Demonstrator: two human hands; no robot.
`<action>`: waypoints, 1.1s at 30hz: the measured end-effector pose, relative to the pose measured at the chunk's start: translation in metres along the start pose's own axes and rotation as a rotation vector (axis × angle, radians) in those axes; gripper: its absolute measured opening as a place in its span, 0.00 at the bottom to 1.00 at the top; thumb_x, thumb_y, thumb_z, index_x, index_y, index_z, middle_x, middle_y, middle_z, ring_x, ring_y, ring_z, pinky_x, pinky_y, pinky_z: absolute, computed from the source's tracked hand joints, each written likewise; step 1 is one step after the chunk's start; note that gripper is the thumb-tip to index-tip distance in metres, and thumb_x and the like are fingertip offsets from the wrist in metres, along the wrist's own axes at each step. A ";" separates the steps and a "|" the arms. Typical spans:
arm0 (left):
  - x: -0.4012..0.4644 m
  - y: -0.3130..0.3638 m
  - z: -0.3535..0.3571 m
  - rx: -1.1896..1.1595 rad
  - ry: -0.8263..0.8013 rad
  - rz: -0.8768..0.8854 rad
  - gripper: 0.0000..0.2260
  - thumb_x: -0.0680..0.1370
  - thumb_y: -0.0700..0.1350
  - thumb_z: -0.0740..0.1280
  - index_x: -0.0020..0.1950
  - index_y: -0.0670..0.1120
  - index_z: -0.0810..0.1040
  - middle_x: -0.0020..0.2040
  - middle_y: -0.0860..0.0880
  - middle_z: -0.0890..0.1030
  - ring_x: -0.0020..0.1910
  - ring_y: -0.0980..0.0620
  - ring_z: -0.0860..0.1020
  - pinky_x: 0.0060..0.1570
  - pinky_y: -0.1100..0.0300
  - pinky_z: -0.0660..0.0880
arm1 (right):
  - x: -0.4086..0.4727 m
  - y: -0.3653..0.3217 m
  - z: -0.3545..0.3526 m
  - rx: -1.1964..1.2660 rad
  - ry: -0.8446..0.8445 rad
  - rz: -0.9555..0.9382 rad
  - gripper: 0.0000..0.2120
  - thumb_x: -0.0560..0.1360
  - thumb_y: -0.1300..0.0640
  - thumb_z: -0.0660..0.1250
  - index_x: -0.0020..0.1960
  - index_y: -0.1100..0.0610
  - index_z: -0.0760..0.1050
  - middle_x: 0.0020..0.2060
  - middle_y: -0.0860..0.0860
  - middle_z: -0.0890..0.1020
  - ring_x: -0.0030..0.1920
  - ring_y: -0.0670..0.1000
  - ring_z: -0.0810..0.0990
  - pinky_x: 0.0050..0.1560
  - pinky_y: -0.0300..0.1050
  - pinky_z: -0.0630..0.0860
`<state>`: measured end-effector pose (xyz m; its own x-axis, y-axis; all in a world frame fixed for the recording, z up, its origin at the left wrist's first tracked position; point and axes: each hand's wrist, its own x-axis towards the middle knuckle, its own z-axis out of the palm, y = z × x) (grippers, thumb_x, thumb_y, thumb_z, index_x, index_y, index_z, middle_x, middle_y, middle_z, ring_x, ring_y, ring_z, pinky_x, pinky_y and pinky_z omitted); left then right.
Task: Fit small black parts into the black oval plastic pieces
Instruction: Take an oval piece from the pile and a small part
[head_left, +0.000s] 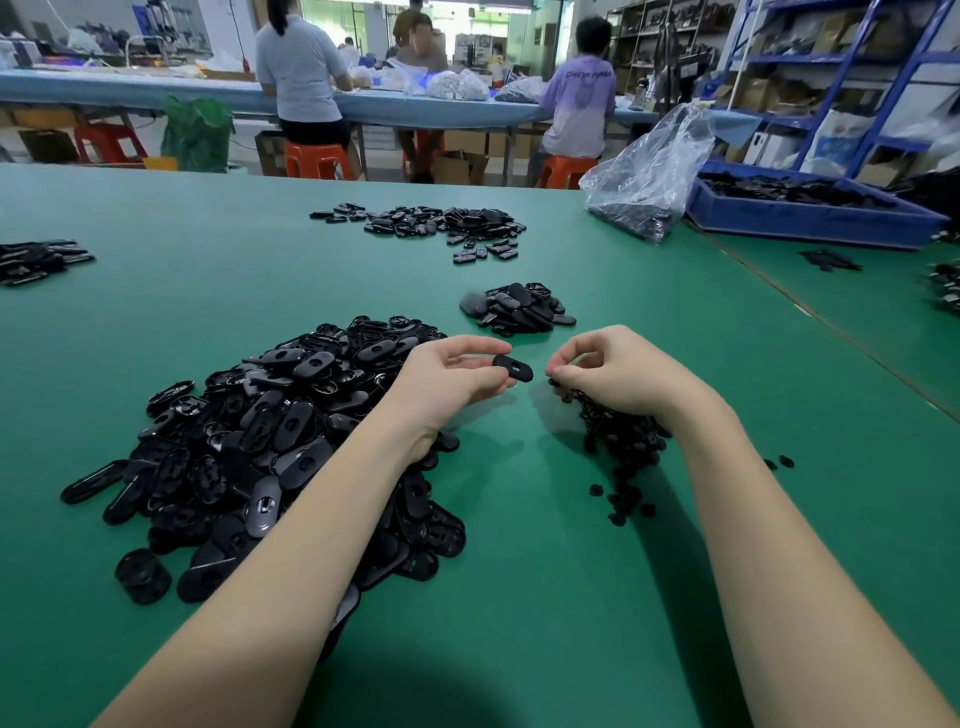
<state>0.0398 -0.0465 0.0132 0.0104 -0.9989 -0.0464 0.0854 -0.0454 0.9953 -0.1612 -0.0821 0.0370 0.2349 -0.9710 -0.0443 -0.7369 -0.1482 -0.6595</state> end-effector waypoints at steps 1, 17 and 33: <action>0.000 0.000 0.000 0.005 0.000 0.002 0.11 0.75 0.29 0.70 0.55 0.38 0.83 0.50 0.39 0.85 0.44 0.48 0.85 0.47 0.65 0.81 | -0.002 -0.001 0.000 0.070 -0.012 -0.011 0.06 0.80 0.51 0.69 0.45 0.47 0.83 0.37 0.40 0.87 0.36 0.42 0.78 0.43 0.39 0.74; 0.001 -0.001 -0.003 0.064 -0.013 0.020 0.12 0.73 0.30 0.73 0.53 0.43 0.83 0.45 0.45 0.86 0.41 0.52 0.83 0.48 0.64 0.81 | -0.005 -0.006 0.002 0.386 -0.012 0.019 0.02 0.74 0.60 0.74 0.45 0.54 0.85 0.37 0.49 0.83 0.27 0.45 0.72 0.29 0.32 0.68; 0.003 -0.002 -0.005 0.084 -0.076 0.069 0.13 0.72 0.34 0.76 0.55 0.44 0.85 0.49 0.47 0.87 0.51 0.53 0.85 0.51 0.67 0.79 | 0.002 -0.014 0.015 0.405 0.074 0.027 0.02 0.70 0.56 0.77 0.42 0.50 0.87 0.33 0.48 0.79 0.34 0.48 0.69 0.37 0.41 0.68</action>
<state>0.0450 -0.0493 0.0109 -0.0624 -0.9977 0.0259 0.0036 0.0257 0.9997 -0.1413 -0.0790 0.0348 0.1621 -0.9865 -0.0216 -0.4295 -0.0508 -0.9016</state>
